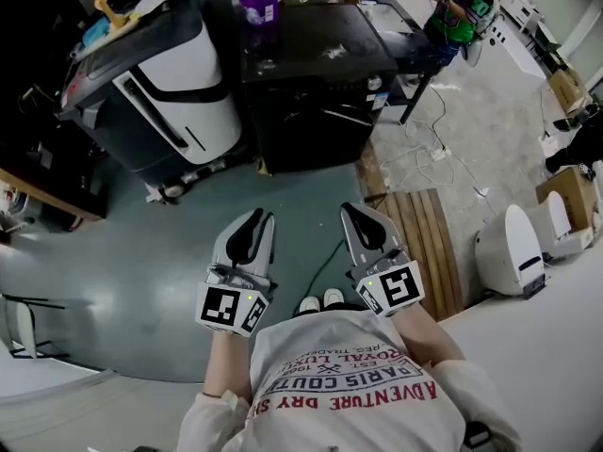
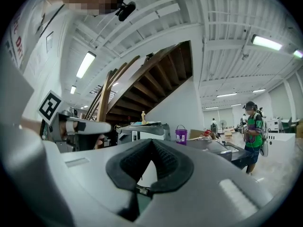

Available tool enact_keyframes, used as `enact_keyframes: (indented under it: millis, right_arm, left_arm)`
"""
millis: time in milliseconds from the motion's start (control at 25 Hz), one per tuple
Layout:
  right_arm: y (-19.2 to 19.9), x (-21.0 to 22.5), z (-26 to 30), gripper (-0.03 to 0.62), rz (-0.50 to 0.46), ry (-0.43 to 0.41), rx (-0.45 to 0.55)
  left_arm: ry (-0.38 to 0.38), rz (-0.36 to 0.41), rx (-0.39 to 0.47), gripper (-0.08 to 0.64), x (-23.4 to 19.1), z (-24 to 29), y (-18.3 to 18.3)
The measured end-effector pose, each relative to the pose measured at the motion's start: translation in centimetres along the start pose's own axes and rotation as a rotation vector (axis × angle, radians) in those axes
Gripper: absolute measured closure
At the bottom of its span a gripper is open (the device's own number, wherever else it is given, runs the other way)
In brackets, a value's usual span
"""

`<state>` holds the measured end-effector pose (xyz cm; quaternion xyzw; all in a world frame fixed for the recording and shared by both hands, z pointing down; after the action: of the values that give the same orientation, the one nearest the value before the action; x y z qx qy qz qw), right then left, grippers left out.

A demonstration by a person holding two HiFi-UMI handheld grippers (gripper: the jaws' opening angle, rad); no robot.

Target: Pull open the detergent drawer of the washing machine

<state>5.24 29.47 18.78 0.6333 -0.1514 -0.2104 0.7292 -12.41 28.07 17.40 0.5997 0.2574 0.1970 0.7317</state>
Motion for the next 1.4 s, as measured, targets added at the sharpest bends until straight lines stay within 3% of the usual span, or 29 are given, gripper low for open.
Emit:
enact_keyframes:
  millis: [80,120,400,640,1160,1400]
  right_arm:
    - [-0.1,-0.3,0.3,0.592,-0.007,0.002,-0.004]
    - [-0.1,-0.4,0.5,0.592,-0.014,0.003,-0.006]
    - [0.7,0.4,3.3,0.592,-0.023,0.014,-0.027]
    - [1.9,4.0,7.9,0.592,-0.014,-0.011,-0.037]
    - [1.9,19.6,22.8,0.592,-0.005,-0.147,-0.081]
    - [3.1,25.5,28.7,0.592,-0.009,-0.205,-0.111]
  left_arm:
    - [0.012,-0.048,0.020,0.313,-0.7,-0.1,0.1]
    - [0.011,-0.055,0.010,0.287,-1.2,0.0,0.4]
    - [-0.018,-0.062,-0.042,0.288,-4.5,1.4,2.5]
    - [-0.035,-0.070,-0.070,0.288,-6.7,5.8,3.3]
    - [-0.125,-0.127,-0.093,0.291,-12.0,24.4,0.1]
    - [-0.127,-0.191,-0.104,0.291,-14.0,32.9,0.1]
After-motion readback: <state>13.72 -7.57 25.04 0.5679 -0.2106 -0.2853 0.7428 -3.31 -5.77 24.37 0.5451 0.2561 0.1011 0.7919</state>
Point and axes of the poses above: the fingertips, and each gripper's own axes: z forward along the fingers, x to its right, y out of its underside, the point moved 4 cm from there along -z, backward along the fingers, and after that the axes turned 10 degrees about -x, right-handed, at the moved point
